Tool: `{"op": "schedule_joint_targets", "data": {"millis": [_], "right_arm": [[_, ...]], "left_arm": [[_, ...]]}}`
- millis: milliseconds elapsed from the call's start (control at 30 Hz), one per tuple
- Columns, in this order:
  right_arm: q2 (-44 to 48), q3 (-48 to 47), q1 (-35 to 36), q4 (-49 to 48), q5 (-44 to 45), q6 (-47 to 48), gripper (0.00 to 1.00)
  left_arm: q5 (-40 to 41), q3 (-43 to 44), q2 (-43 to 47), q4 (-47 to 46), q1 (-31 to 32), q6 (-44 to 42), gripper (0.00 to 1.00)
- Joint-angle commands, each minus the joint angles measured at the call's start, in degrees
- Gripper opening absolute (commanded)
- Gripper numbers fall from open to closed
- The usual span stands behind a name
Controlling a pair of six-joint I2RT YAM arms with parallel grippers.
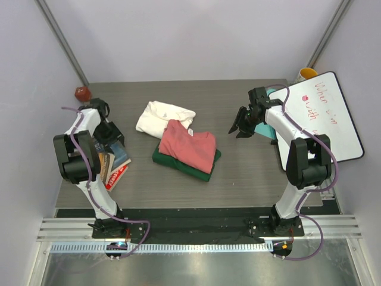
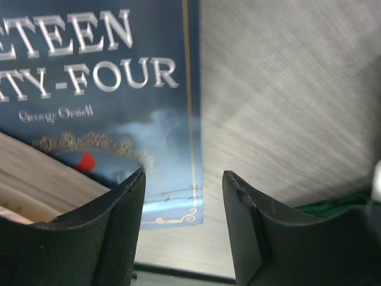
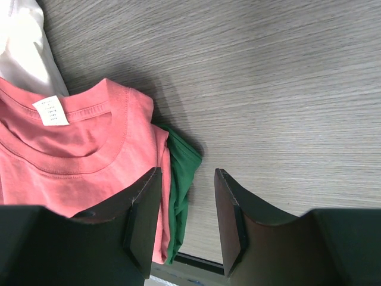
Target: Fold and stack the t-shirts
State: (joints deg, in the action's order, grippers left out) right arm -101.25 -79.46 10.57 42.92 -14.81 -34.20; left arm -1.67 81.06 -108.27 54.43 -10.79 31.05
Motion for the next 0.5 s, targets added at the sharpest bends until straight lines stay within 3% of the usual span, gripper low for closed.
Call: {"op": "schedule_joint_targets", "data": {"millis": [0,233,467], "right_arm": [[0.7,-1.7,0.3,-0.6,-0.9,0.1,0.46],[0.6,-1.4,0.4,-0.7,-1.3,0.4,0.46],[0.9,-1.3,0.4,-0.8,-1.4,0.7,0.46]], "left_arm": [[-1.1,-3.1,1.9,3.8,-0.1,0.1,0.53],[-2.9,-7.0,6.4,0.8,-0.1,-0.4,0.54],[-7.8,7.0,0.6,0.1,0.0,-0.1,0.58]]}}
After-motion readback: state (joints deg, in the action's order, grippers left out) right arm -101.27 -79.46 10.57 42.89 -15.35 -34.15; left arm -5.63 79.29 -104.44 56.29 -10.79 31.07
